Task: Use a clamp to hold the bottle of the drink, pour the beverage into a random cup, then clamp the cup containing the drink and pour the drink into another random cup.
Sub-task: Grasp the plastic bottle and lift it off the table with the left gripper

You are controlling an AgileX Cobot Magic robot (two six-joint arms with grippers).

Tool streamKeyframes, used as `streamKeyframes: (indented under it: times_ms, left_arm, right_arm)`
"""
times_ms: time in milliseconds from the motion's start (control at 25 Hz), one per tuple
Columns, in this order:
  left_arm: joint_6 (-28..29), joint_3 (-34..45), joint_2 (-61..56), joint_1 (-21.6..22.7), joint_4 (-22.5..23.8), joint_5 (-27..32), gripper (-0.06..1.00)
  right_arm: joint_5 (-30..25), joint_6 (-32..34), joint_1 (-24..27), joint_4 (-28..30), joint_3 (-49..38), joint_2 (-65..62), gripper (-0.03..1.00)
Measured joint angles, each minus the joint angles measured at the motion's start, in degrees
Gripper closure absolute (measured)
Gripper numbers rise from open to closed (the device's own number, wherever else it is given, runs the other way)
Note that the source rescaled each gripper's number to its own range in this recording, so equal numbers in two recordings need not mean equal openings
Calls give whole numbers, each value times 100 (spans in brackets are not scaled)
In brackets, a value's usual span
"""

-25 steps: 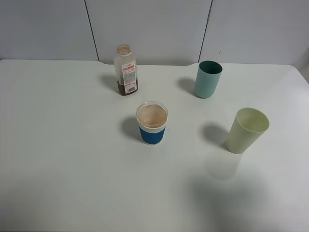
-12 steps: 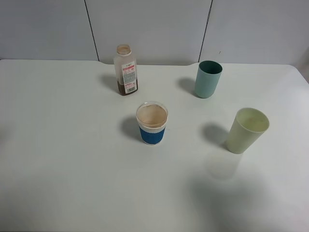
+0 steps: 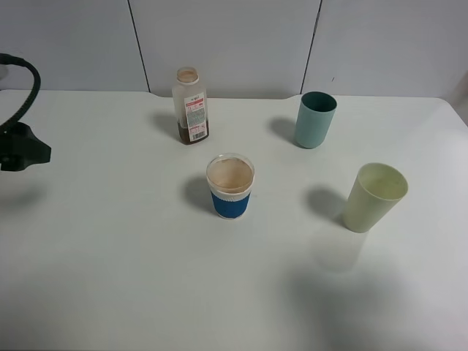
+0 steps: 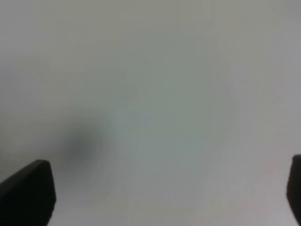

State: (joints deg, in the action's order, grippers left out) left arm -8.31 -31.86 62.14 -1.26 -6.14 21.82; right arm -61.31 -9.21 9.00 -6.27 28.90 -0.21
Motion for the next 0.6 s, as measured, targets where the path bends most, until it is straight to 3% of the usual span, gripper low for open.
streamKeyframes:
  times_ms: [600]
  left_arm:
    - [3,-3,1695,-1134,267,-2098,-6]
  right_arm:
    - [0,0,0,0,0,0,-3]
